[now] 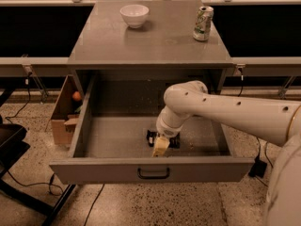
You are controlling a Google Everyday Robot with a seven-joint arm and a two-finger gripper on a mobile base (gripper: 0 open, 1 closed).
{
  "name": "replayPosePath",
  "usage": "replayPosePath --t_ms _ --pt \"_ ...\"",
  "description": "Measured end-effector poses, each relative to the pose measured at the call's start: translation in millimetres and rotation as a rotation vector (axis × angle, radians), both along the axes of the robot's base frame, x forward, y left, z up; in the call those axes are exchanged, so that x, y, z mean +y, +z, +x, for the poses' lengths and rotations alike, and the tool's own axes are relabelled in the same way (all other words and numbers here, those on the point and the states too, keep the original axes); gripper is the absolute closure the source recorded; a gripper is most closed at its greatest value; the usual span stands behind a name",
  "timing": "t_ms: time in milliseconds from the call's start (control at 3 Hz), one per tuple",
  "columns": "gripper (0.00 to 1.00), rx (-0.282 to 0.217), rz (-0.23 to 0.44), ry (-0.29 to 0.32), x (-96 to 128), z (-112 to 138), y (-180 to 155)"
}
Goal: Pick rxbar chocolate from top drawer and place on counter
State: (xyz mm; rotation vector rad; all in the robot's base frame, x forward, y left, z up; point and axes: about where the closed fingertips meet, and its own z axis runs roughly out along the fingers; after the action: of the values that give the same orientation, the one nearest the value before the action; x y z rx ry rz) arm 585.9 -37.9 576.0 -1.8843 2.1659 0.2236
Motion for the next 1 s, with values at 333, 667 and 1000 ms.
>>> replayPosePath --t_ms 333,667,1000 --pt "0.96 0.000 0.000 0.000 0.0 0.0 -0.1" --pt "0.91 0.000 0.000 0.000 0.0 0.0 -0.1" --pt "0.73 0.000 0.000 0.000 0.0 -0.1 -0.1"
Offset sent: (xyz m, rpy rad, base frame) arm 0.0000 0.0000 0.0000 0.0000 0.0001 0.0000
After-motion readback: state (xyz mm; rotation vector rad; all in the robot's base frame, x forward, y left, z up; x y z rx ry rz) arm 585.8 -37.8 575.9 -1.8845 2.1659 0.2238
